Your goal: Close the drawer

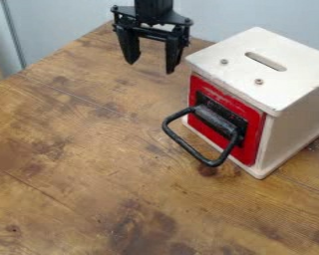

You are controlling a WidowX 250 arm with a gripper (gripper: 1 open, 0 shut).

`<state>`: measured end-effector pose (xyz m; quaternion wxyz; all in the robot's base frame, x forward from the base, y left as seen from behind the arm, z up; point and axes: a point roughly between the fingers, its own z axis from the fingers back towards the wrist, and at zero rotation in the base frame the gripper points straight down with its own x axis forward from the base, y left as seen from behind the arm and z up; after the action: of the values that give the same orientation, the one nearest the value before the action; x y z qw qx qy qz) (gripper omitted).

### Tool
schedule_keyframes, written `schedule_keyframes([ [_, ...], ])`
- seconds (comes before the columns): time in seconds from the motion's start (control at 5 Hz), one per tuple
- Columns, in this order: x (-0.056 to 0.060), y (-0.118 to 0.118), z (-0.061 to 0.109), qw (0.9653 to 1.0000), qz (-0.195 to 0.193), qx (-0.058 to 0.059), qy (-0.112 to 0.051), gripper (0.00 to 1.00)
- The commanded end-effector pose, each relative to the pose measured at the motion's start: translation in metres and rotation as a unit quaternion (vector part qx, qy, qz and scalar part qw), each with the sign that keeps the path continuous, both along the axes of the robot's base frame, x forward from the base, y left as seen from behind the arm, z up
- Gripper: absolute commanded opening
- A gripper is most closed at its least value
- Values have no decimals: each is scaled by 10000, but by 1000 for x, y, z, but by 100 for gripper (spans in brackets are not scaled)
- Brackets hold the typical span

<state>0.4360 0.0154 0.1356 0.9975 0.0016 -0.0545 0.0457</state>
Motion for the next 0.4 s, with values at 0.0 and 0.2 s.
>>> schedule_keyframes([
  [0.0,-3,-8,24,9994,-178,4,-297,100],
  [0.2,-3,-11,22,9990,-313,5,-321,100],
])
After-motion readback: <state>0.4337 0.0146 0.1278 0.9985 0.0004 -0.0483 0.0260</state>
